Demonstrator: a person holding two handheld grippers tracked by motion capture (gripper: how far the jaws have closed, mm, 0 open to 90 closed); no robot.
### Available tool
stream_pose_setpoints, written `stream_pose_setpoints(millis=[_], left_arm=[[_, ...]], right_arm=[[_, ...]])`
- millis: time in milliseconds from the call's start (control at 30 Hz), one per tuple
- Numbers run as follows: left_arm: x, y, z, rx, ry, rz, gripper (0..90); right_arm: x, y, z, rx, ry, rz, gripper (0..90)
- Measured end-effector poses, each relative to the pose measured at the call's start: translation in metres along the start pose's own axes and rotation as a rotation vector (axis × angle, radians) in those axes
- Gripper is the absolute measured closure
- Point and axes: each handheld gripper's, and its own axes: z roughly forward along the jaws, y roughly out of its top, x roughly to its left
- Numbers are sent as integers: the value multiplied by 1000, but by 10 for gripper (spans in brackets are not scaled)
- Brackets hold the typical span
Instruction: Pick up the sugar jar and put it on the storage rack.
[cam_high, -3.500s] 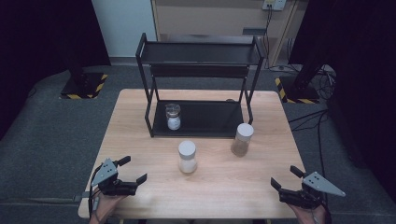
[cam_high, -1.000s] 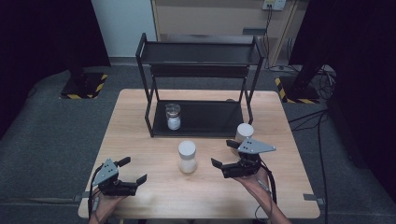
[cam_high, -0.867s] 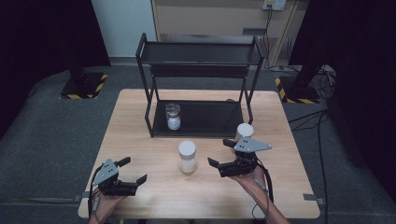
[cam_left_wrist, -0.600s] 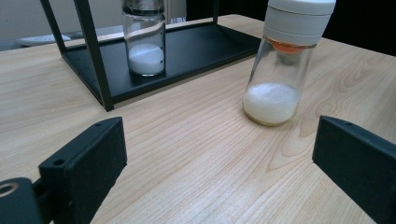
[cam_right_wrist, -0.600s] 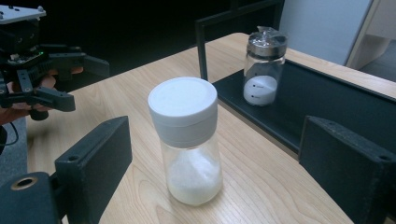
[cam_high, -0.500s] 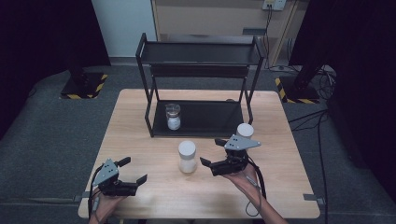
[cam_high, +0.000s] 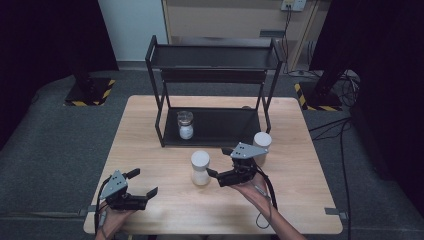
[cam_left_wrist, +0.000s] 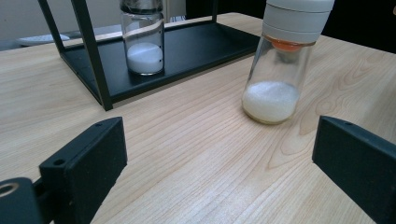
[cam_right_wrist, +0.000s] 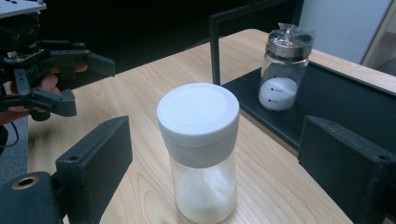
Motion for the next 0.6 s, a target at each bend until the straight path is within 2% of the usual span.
stream_pose_setpoints(millis=[600], left_arm=[[0,0,0,-1,-1,-1,22]], right_arm=[[0,1,39,25,36,4,128]])
